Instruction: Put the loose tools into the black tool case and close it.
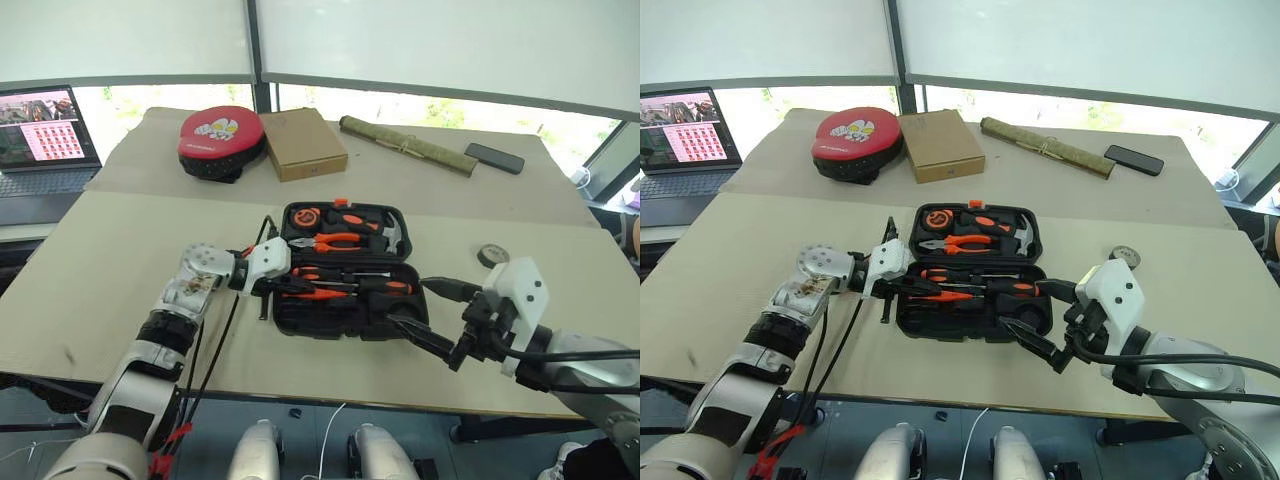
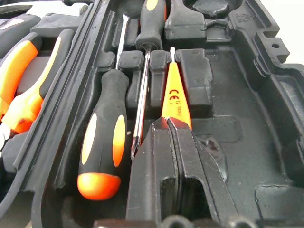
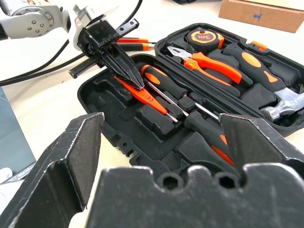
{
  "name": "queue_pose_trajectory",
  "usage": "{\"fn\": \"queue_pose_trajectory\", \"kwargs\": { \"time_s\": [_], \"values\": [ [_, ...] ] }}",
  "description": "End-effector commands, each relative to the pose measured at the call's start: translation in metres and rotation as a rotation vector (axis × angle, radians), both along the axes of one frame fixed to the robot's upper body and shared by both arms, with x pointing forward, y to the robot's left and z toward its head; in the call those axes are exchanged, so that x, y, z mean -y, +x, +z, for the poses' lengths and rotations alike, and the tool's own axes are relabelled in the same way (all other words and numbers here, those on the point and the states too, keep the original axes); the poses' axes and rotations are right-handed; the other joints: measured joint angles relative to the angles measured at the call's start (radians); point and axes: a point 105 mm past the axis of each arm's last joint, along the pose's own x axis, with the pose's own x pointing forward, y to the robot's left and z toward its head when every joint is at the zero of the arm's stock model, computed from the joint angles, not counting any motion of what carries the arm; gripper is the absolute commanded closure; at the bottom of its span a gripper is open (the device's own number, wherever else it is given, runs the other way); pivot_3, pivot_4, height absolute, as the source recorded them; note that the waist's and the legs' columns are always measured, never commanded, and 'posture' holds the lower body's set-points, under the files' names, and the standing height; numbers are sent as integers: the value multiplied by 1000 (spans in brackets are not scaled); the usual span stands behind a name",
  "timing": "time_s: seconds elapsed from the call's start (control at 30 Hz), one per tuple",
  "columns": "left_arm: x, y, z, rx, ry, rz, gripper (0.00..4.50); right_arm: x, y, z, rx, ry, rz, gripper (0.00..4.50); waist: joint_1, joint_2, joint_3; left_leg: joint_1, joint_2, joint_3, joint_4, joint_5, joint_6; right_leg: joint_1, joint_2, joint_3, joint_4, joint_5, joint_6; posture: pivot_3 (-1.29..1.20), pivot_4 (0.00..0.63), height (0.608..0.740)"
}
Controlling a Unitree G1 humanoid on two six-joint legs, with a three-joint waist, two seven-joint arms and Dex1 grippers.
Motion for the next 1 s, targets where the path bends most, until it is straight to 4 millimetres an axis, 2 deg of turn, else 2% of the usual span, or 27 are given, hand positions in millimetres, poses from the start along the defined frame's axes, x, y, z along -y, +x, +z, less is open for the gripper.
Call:
{"fn": "queue_pose_trajectory", "kwargs": {
  "time_s": [0.03, 0.43, 0.5, 0.53, 0.57, 0.63, 0.7, 0.77, 0.8, 0.87, 0.93, 1.0],
  "values": [
    [-13, -9, -32, -80, 102, 26, 4449, -1, 2, 5, 24, 0, 8, 0, 0, 0, -1, 0, 0, 0, 0, 0, 0, 0, 0, 0, 0, 0, 0, 0, 150, 740],
    [-31, 1, -42, -78, 151, 106, 4449, -4, 8, 7, 31, -11, 45, 0, -2, 6, -10, 3, 0, 0, 0, 0, 0, 4, 0, 0, -2, 0, 0, 0, 150, 740],
    [-31, 2, -30, -61, 104, 106, 4449, -6, 10, 7, 33, -11, 56, 0, -6, 7, -11, 4, 1, 0, -1, 0, 0, 4, 0, 0, -3, -1, -1, 0, 150, 740],
    [-31, 4, -16, -47, 59, 111, 4449, -7, 11, 8, 35, -9, 64, 0, -7, 7, -11, 4, 1, 1, -2, 0, 0, 4, 0, 0, -3, -1, -1, 0, 150, 740],
    [-34, 5, 8, -22, -15, 122, 4449, -8, 13, 8, 38, -6, 77, 0, -10, 7, -10, 4, 1, 1, -2, 0, 0, 4, 0, 0, -3, -1, -1, 0, 150, 740],
    [-39, 2, 37, 3, -94, 133, 4449, -10, 16, 9, 41, -3, 93, 0, -21, 7, -9, 3, 2, 2, -3, 0, 0, 1, 0, 1, -2, -1, -1, 0, 150, 740],
    [-61, -7, 70, 41, -149, 196, 4449, -12, 23, 9, 45, -4, 121, 0, -27, 5, -6, 0, 2, 1, -4, 0, 0, -3, 1, 3, -2, -1, -2, 0, 150, 740],
    [-76, -17, 87, 63, -165, 247, 4449, -13, 28, 8, 46, -3, 143, 0, -28, 2, -4, -1, 3, 0, -5, 0, 0, -5, 2, 2, -1, -1, -3, 0, 150, 740],
    [-91, -23, 94, 70, -165, 303, 4449, -15, 31, 8, 48, -1, 159, 0, -25, 2, -4, -1, 3, 0, -6, 0, 0, -5, 2, 2, -2, -1, -3, 0, 150, 740],
    [-119, -34, 102, 80, -146, 422, 4449, -20, 35, 9, 53, 0, 195, 0, -26, 3, -3, 0, 2, 0, -8, 0, 0, -5, 1, 2, -3, -2, -2, 0, 150, 740],
    [-151, -47, 99, 69, -106, 566, 4449, -26, 38, 11, 64, 2, 241, 0, -27, 3, -2, 1, 2, 0, -11, 0, 0, -4, -1, 3, -4, -2, -1, 0, 150, 740],
    [-164, -55, 97, 59, -88, 632, 4449, -28, 39, 13, 71, 2, 265, 0, -27, 4, -2, 1, 2, 1, -12, 0, 0, -5, -1, 3, -5, -2, -2, 0, 150, 740]
  ]
}}
